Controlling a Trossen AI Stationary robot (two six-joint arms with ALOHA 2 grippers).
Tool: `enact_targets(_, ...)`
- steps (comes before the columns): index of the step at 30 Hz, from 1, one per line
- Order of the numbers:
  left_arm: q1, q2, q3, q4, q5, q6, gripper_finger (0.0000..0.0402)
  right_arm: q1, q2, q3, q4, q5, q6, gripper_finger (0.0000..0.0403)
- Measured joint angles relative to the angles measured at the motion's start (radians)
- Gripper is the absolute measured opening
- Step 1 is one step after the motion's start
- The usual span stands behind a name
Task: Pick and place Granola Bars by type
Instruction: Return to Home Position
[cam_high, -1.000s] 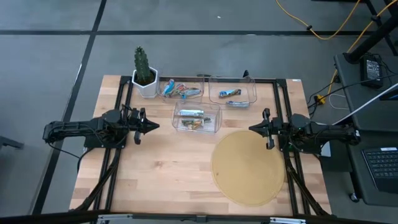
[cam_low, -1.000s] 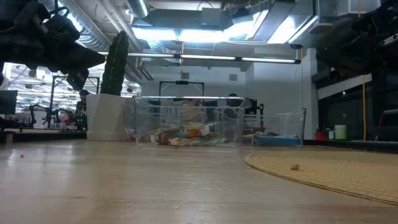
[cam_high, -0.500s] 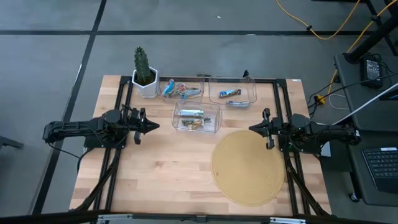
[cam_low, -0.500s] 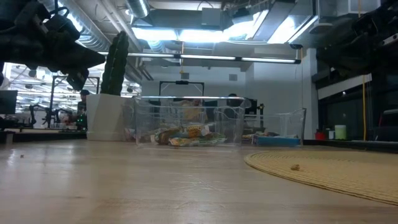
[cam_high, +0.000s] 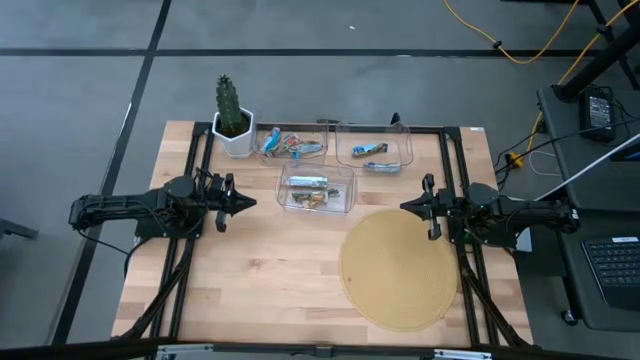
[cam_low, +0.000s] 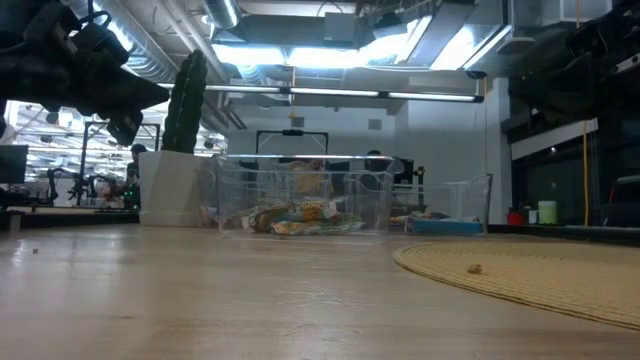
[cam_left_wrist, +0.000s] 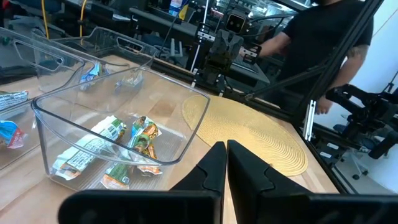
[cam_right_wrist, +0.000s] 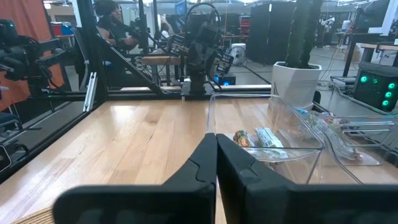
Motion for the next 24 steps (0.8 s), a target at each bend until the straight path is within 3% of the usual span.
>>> enact_targets(24,0.000,0.000,0.000,0.000,0.000,0.000,0.0006,0.000,0.000,0.000,0.000,0.000,0.000,0.0008)
